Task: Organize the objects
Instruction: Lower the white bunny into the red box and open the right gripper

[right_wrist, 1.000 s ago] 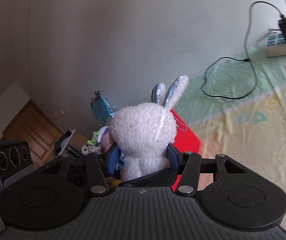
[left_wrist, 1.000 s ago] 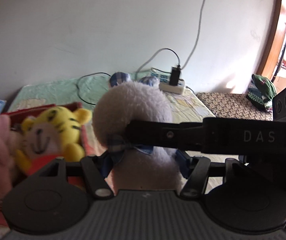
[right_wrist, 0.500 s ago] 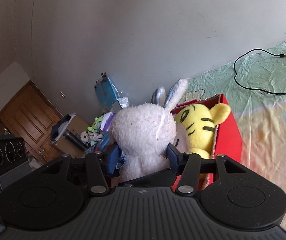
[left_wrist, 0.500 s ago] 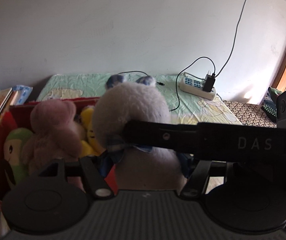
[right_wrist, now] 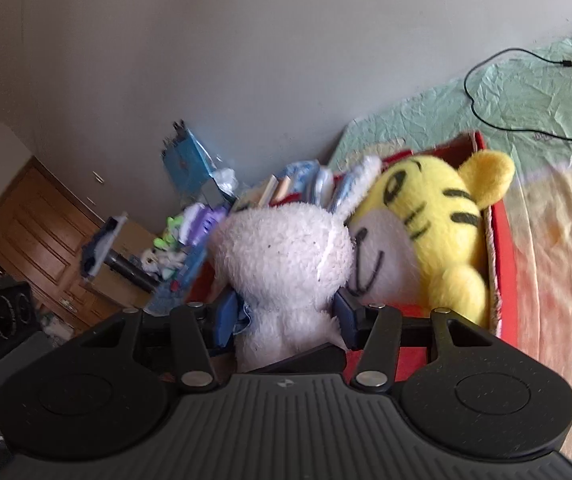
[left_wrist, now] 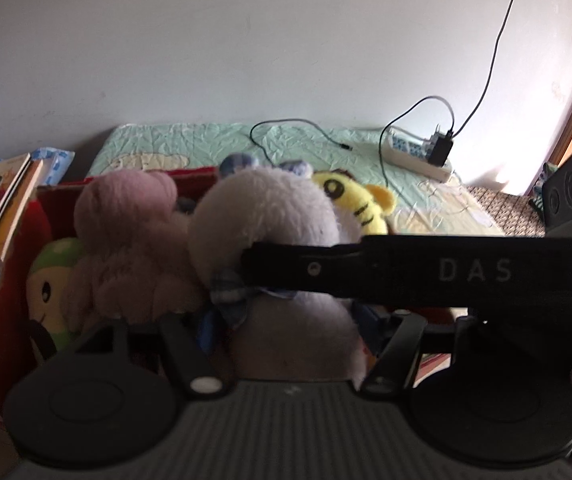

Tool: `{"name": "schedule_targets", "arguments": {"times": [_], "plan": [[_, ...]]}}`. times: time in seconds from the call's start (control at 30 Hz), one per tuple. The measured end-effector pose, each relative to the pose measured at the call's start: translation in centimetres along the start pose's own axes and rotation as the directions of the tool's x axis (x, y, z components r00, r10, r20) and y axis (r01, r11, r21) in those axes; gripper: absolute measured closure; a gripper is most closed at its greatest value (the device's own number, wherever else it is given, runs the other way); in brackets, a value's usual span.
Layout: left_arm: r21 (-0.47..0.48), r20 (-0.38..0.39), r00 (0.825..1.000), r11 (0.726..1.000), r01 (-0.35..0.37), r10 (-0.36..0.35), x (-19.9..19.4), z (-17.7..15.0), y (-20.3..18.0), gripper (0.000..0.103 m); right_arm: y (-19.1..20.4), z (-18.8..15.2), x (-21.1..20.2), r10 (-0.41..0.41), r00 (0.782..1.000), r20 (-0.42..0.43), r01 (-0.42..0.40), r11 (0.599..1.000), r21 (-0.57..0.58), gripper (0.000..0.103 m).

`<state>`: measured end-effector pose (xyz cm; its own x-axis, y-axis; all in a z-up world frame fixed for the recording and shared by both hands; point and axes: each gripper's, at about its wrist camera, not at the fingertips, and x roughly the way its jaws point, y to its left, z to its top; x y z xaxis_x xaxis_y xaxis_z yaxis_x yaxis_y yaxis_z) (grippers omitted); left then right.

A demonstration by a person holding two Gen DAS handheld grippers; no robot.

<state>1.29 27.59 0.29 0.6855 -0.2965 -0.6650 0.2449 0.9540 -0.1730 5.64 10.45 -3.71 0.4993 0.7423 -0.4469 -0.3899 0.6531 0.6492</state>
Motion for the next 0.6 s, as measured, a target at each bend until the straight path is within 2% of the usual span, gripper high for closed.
{"name": "schedule_targets", "arguments": {"times": [0.1, 0.27, 0.47, 0.6], "plan": [[0.003, -0.018, 1.000, 1.000, 0.007, -0.007, 0.3, -0.3, 0.6, 0.034, 0.5, -0.2, 0.0, -0.011, 1.000, 0.012, 0.011, 1.000, -0.016, 0.049], [0.024, -0.009, 0.999, 0.998, 0.051, -0.051, -0.2, -0.2, 0.7, 0.021, 0.0, 0.0, -0.8, -0.008, 0.999, 0.037, 0.006, 0.999, 0.051, 0.045], [0.076, -0.001, 0.999, 0.996, 0.041, -0.041, -0.7, -0.2, -0.4, 0.013, -0.2, 0.1, -3.0, -0.020, 0.996, 0.083, 0.014, 0.997, 0.076, 0.043], [0.095, 0.003, 1.000, 0.995, 0.025, -0.025, -1.3, -0.1, -0.7, 0.011, -0.3, 0.1, -4.4, -0.018, 0.991, 0.129, 0.005, 0.995, 0.098, 0.043]]}}
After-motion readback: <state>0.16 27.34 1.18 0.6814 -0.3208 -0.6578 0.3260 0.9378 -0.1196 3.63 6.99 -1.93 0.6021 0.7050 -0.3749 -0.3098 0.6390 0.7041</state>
